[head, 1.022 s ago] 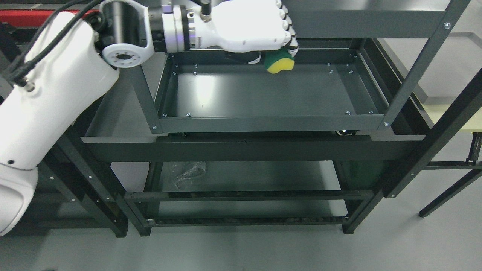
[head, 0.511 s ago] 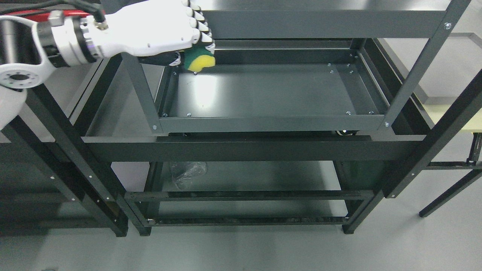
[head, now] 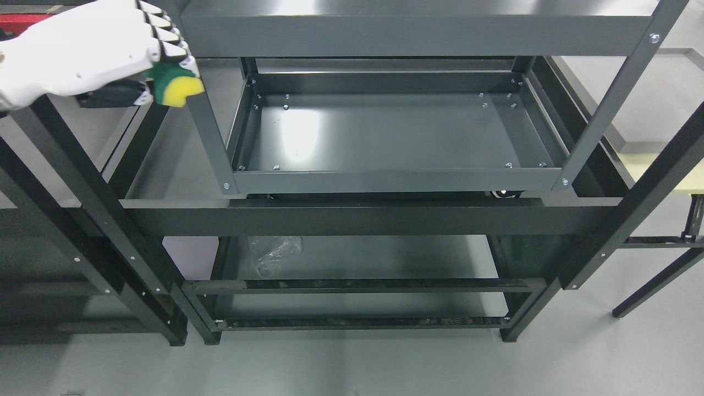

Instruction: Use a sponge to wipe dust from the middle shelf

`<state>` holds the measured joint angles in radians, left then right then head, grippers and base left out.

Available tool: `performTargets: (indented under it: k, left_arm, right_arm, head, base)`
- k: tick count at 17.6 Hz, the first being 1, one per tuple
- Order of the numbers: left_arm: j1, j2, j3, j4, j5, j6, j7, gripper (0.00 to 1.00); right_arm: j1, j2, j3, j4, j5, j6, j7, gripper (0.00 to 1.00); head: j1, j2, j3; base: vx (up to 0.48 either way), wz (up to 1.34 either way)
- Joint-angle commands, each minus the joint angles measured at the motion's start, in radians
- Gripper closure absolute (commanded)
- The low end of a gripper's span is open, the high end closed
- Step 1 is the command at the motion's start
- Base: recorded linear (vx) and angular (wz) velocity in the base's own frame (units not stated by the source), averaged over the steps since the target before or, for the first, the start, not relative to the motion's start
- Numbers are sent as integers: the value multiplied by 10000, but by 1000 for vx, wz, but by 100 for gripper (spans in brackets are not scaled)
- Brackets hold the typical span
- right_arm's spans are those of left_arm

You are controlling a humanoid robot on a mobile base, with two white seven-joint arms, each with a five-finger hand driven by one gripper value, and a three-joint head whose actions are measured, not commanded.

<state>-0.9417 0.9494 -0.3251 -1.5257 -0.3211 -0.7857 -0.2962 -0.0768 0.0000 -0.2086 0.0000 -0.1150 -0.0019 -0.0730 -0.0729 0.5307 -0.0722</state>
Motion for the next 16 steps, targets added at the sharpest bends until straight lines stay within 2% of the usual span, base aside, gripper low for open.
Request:
performTargets:
  k: [1,4,6,7,8,10,13,14,16]
  left_arm:
    - [1974,1044,2147,-497,2990,3,-14,100]
    - [3811,968,2390,-482,5213,3,93,100]
    - [5101,281,2789,-374,5893,3,139,100]
    - [5608,-330,2897,-313,5971,3,216,100]
    - [5962,-1202,2898,-267,5972,3,216,100]
    - [6363,-3591,2822,-114,5865,3,110,100]
    - [6533,-6249,2806,-98,5712,3,139,100]
    - [6534,-7123,2913,-83,5529,302,185,100]
    - [6503,-8841,3401,-67,5024,1958,262,100]
  right_arm:
    - [1,-175,0,-175,0,725,-6,0]
    - [1,-175,0,-175,0,725,10,0]
    - [1,-175,0,-175,0,725,10,0]
    - [1,-175,0,-175,0,740,10,0]
    - [1,-175,0,-175,0,725,10,0]
    - [-14,-175,0,-175,0,725,10,0]
    - [1,-175,0,-175,0,725,-6,0]
    - [1,-175,0,-175,0,725,9,0]
    - [1,-175,0,-175,0,725,10,0]
  head:
    - [0,0,0]
    - [0,0,0]
    - [0,0,0]
    - [0,2,0]
    - [0,2,0]
    - [0,2,0]
    - [0,4,0]
    - [0,4,0]
    - [0,4,0]
  base:
    - [0,0]
    - [0,0]
    - [0,0]
    - [0,0]
    - [0,0]
    - [0,0]
    - [0,0]
    - [0,0]
    - [0,0]
